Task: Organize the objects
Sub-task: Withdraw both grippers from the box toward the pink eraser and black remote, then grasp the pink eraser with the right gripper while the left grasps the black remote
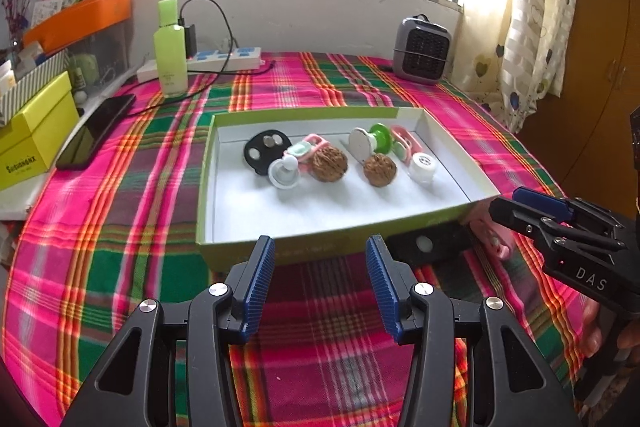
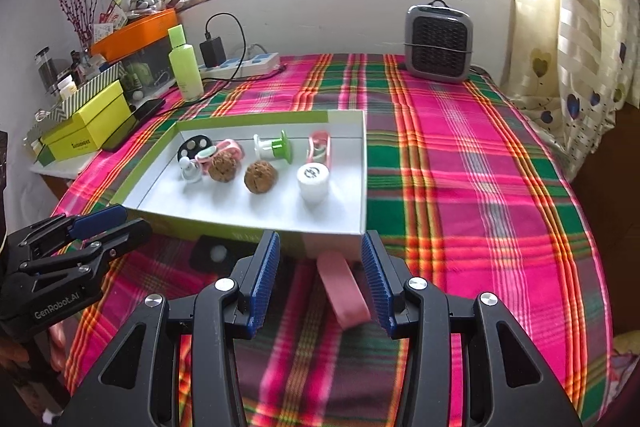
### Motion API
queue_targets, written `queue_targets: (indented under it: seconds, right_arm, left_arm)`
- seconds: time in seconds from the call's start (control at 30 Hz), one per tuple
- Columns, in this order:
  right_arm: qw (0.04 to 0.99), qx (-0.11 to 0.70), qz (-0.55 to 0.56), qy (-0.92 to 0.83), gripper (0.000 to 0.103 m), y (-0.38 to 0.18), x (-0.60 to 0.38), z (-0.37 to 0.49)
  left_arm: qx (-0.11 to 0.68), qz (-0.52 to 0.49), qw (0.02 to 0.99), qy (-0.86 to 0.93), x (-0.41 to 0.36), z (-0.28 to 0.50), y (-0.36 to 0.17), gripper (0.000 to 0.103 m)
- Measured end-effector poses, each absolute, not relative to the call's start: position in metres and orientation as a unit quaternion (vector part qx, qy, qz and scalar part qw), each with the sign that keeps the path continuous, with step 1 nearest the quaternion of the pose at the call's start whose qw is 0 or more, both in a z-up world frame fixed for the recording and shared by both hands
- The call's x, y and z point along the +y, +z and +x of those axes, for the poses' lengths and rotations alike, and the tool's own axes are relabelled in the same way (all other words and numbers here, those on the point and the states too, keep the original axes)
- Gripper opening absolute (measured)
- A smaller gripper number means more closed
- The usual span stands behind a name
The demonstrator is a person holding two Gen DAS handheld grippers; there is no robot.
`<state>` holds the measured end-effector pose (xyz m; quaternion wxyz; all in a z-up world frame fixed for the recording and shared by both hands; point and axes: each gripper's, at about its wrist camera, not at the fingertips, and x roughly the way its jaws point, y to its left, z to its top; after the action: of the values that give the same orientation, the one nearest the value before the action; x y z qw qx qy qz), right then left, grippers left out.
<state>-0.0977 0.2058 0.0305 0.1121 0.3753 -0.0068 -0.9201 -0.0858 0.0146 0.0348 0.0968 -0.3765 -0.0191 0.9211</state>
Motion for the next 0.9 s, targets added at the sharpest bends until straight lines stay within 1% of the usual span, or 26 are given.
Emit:
queue_targets:
  seconds: [0.3, 0.43, 0.63, 0.9]
  right_arm:
    - [0.105, -0.010, 0.398, -0.911, 0.044, 0.013, 0.218, -0.089]
    - [0.104, -0.010, 0.408, -0.907, 0.044, 0.008, 0.219, -0.090]
    - [0.106, -0.004, 0.431, -0.896, 0.044, -0.001, 0.218, -0.095]
    - [0.100, 0.003, 0.434, -0.895, 0.044, -0.002, 0.219, -0.097]
  left_arm:
    - [-0.009, -0.401, 0.132, 0.906, 0.030, -0.083, 0.019, 0.046]
    - [-0.017, -0.413, 0.142, 0.899, 0.034, -0.087, 0.013, 0.046]
    - [-0.016, -0.417, 0.151, 0.896, 0.041, -0.090, 0.010, 0.046]
    - [0.005, -0.417, 0.184, 0.890, 0.057, -0.095, 0.011, 0.047]
